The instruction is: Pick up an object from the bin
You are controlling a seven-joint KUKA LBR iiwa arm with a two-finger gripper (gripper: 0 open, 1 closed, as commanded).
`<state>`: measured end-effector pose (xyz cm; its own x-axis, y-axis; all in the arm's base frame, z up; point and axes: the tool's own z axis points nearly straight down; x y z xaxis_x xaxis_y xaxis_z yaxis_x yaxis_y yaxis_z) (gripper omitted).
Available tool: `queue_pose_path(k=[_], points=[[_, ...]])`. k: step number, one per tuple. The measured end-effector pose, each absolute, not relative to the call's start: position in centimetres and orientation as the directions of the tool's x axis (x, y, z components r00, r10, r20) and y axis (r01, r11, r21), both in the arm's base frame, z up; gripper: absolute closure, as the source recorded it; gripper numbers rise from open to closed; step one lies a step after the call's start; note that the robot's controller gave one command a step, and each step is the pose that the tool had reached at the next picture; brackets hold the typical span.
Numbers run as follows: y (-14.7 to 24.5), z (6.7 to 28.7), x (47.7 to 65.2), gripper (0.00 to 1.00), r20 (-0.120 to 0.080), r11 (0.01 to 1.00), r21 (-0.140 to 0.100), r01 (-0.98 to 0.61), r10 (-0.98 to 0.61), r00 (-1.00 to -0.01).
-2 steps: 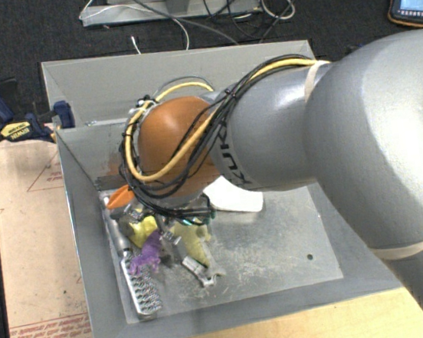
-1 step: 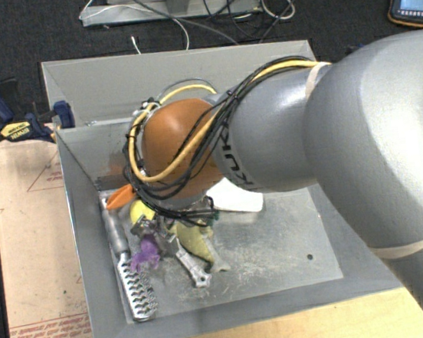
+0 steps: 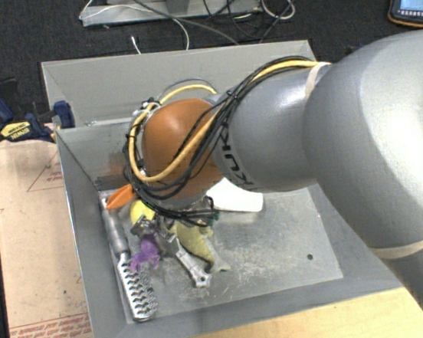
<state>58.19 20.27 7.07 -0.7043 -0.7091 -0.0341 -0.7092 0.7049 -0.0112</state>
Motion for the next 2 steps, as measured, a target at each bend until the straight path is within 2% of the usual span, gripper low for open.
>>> queue_pose_path(k=[1,2], points=[[20.4,11.7,58.0,1.0,-0.041,0.721,-0.012,-0.693,-0.693,-0.72],[19.4,20.7,56.4,1.0,-0.029,0.687,-0.007,-0.727,-0.727,-0.686]])
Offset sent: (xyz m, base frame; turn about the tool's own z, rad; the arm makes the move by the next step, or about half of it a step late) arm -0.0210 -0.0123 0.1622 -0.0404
